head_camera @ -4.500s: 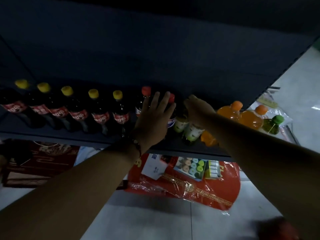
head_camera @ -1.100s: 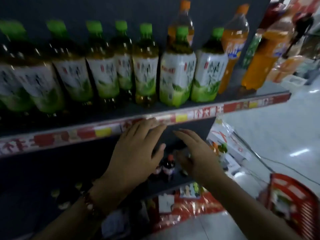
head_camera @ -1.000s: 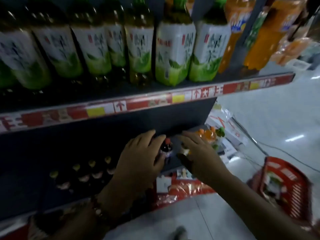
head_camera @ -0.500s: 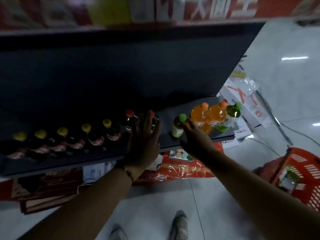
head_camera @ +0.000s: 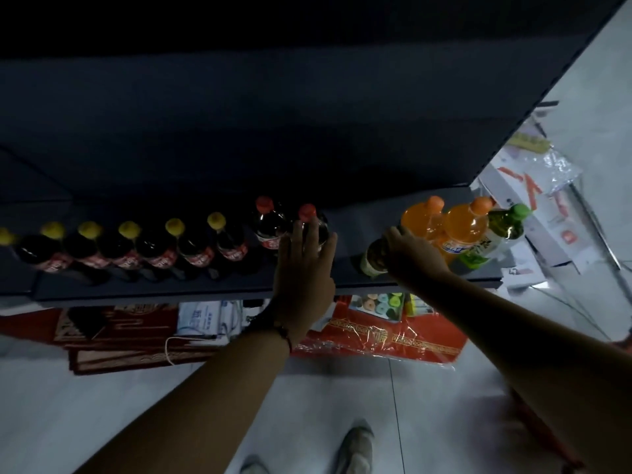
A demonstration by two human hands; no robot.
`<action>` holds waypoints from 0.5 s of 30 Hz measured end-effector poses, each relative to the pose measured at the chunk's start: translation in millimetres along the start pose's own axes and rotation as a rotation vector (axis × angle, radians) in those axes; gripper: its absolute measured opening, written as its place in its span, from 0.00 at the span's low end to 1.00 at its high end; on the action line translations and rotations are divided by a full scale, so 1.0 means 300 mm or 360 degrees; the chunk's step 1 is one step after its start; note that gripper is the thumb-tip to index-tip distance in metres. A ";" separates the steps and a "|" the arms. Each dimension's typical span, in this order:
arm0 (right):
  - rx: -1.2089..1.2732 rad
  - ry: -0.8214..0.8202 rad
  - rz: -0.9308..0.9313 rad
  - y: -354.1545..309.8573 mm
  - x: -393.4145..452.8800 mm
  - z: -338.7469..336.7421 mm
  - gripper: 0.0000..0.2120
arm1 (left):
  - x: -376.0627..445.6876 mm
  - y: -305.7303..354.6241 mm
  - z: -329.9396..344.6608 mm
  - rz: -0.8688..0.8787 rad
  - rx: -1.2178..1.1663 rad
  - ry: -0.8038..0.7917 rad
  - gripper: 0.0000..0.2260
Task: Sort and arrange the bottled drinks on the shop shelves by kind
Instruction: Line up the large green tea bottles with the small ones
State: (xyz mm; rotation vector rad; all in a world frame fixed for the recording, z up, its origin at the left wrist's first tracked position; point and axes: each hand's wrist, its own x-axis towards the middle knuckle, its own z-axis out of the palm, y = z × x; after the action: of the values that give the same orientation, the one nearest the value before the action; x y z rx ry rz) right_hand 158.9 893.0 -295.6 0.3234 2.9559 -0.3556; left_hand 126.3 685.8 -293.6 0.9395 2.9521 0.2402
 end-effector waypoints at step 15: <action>0.1597 -0.0093 -0.0109 -0.366 -0.797 -0.700 0.10 | -0.651 0.324 -0.645 -0.0381 -0.2115 -0.0668 0.32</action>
State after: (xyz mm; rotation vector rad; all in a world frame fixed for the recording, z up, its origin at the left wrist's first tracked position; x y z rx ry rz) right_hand 339.8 794.5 -29.3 0.2890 2.4774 -1.7882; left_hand 325.9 625.1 -89.9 0.3297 1.7924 1.4709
